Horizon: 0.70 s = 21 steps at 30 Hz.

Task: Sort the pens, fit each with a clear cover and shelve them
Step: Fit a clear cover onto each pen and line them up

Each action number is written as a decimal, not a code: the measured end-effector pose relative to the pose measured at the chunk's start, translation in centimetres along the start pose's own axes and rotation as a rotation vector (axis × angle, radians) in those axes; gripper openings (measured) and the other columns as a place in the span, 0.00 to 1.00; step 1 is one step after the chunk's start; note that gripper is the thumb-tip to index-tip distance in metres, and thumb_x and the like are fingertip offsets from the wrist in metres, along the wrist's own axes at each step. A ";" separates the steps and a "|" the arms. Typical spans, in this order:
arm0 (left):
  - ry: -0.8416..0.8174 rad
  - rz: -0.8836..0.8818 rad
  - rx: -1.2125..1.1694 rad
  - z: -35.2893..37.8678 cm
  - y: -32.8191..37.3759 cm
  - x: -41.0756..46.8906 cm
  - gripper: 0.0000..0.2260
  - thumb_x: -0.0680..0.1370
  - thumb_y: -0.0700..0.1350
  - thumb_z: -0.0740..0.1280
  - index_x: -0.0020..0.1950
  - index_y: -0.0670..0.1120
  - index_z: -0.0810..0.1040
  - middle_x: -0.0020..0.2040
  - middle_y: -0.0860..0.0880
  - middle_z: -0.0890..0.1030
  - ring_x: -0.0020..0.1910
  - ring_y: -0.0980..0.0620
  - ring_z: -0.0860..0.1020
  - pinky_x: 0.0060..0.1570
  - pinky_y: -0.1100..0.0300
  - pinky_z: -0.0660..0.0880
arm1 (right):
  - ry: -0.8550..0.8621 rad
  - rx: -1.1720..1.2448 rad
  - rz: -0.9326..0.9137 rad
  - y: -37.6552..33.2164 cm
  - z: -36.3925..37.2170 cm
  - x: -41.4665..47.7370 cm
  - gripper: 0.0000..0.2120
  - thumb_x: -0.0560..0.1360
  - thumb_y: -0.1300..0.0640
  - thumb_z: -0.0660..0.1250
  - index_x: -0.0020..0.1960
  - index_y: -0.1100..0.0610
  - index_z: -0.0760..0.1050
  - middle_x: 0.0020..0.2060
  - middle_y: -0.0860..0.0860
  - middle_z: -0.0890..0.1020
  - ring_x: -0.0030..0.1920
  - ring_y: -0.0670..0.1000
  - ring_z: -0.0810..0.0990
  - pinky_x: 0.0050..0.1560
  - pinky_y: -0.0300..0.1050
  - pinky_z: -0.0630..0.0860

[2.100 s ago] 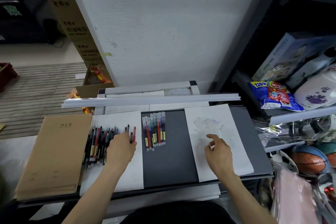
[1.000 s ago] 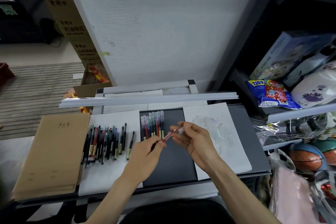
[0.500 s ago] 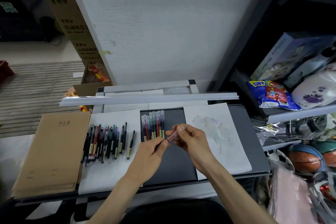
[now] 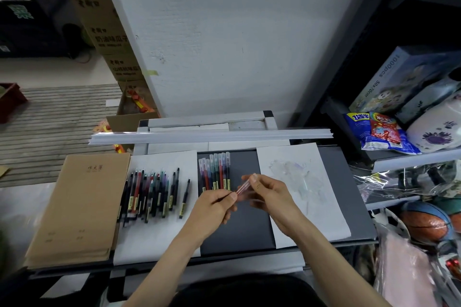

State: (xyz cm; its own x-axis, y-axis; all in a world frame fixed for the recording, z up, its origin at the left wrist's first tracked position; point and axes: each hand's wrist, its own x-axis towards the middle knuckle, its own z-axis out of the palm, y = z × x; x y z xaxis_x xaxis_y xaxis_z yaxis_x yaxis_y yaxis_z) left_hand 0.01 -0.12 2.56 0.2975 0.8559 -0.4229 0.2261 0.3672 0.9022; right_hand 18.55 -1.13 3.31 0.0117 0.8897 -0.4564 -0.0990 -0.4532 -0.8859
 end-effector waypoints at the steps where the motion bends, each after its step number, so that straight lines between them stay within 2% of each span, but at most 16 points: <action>1: 0.059 0.010 0.058 -0.3 -0.4 0.4 0.11 0.85 0.43 0.65 0.50 0.45 0.87 0.37 0.48 0.82 0.33 0.53 0.76 0.38 0.57 0.73 | 0.046 -0.098 -0.005 0.6 -0.4 0.2 0.11 0.85 0.52 0.64 0.56 0.56 0.82 0.49 0.53 0.88 0.48 0.53 0.87 0.49 0.45 0.79; 3: 0.215 -0.033 0.053 -1.3 -1.3 1.4 0.09 0.84 0.43 0.67 0.50 0.48 0.87 0.40 0.45 0.85 0.37 0.52 0.78 0.42 0.54 0.75 | 0.160 -0.391 -0.012 2.1 -1.8 0.6 0.07 0.82 0.50 0.66 0.55 0.51 0.82 0.48 0.48 0.87 0.46 0.49 0.86 0.49 0.44 0.77; 5: 0.373 -0.111 0.037 -2.8 -2.5 2.6 0.08 0.82 0.41 0.67 0.51 0.47 0.87 0.41 0.44 0.86 0.39 0.48 0.80 0.45 0.53 0.76 | 0.274 -0.816 0.003 3.8 -3.7 0.6 0.08 0.81 0.49 0.66 0.59 0.48 0.79 0.52 0.44 0.84 0.50 0.48 0.83 0.52 0.45 0.76; 6: 0.436 -0.127 0.077 -3.4 -2.8 3.1 0.08 0.82 0.40 0.67 0.52 0.46 0.86 0.41 0.46 0.86 0.40 0.46 0.82 0.47 0.53 0.78 | 0.324 -0.993 0.005 4.6 -4.7 0.5 0.11 0.81 0.50 0.65 0.62 0.48 0.77 0.55 0.44 0.82 0.53 0.48 0.82 0.51 0.46 0.77; 8: 0.508 -0.120 0.229 -4.5 -3.3 3.9 0.06 0.81 0.41 0.68 0.50 0.45 0.86 0.38 0.50 0.85 0.40 0.47 0.83 0.46 0.54 0.80 | 0.391 -1.171 -0.003 5.8 -6.2 0.2 0.14 0.81 0.53 0.63 0.66 0.50 0.74 0.59 0.47 0.79 0.55 0.51 0.81 0.47 0.47 0.77; 11: 0.548 -0.111 0.403 -5.2 -3.4 4.4 0.11 0.80 0.43 0.71 0.38 0.46 0.81 0.30 0.54 0.78 0.31 0.57 0.75 0.35 0.66 0.71 | 0.447 -1.255 0.007 6.5 -7.4 -0.1 0.17 0.81 0.57 0.62 0.69 0.51 0.72 0.62 0.50 0.75 0.55 0.53 0.80 0.41 0.45 0.73; 13: 0.547 -0.123 0.486 -5.4 -3.9 5.2 0.15 0.79 0.43 0.73 0.34 0.41 0.79 0.27 0.45 0.78 0.28 0.51 0.73 0.31 0.62 0.69 | 0.493 -1.291 -0.002 6.8 -8.0 0.0 0.18 0.80 0.59 0.63 0.69 0.53 0.72 0.62 0.52 0.74 0.56 0.55 0.78 0.40 0.46 0.74; 15: 0.528 -0.125 0.521 -5.2 -4.2 5.8 0.14 0.78 0.43 0.74 0.33 0.44 0.79 0.30 0.43 0.80 0.31 0.46 0.76 0.34 0.60 0.68 | 0.527 -1.306 -0.013 7.0 -8.5 0.0 0.18 0.78 0.61 0.64 0.68 0.54 0.73 0.60 0.54 0.73 0.54 0.56 0.77 0.42 0.48 0.78; 17: 0.509 -0.141 0.504 -5.1 -4.1 6.1 0.02 0.77 0.44 0.75 0.45 0.47 0.85 0.40 0.43 0.84 0.42 0.42 0.81 0.43 0.60 0.72 | 0.537 -1.312 0.011 7.2 -8.9 0.1 0.19 0.78 0.61 0.64 0.69 0.54 0.72 0.60 0.55 0.72 0.54 0.58 0.76 0.46 0.50 0.80; 19: 0.504 -0.164 0.509 -4.8 -4.2 6.3 0.11 0.77 0.45 0.76 0.56 0.42 0.86 0.50 0.43 0.87 0.50 0.42 0.84 0.50 0.59 0.75 | 0.538 -1.302 0.032 7.5 -9.1 0.2 0.19 0.78 0.62 0.64 0.69 0.55 0.71 0.60 0.57 0.73 0.54 0.59 0.76 0.49 0.51 0.79; 21: 0.512 -0.165 0.504 -4.6 -4.4 6.4 0.15 0.76 0.46 0.77 0.59 0.40 0.85 0.53 0.42 0.87 0.54 0.42 0.84 0.53 0.57 0.76 | 0.540 -1.281 0.020 7.8 -9.0 0.2 0.19 0.78 0.64 0.63 0.68 0.56 0.72 0.58 0.58 0.74 0.53 0.59 0.76 0.48 0.50 0.78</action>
State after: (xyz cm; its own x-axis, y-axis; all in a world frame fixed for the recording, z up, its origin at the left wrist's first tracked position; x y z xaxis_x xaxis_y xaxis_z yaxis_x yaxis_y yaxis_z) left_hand -3.32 5.39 -3.70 -0.2196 0.9121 -0.3463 0.6657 0.3996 0.6303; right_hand 26.75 -5.01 -4.39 0.4290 0.8842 -0.1846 0.8637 -0.4614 -0.2028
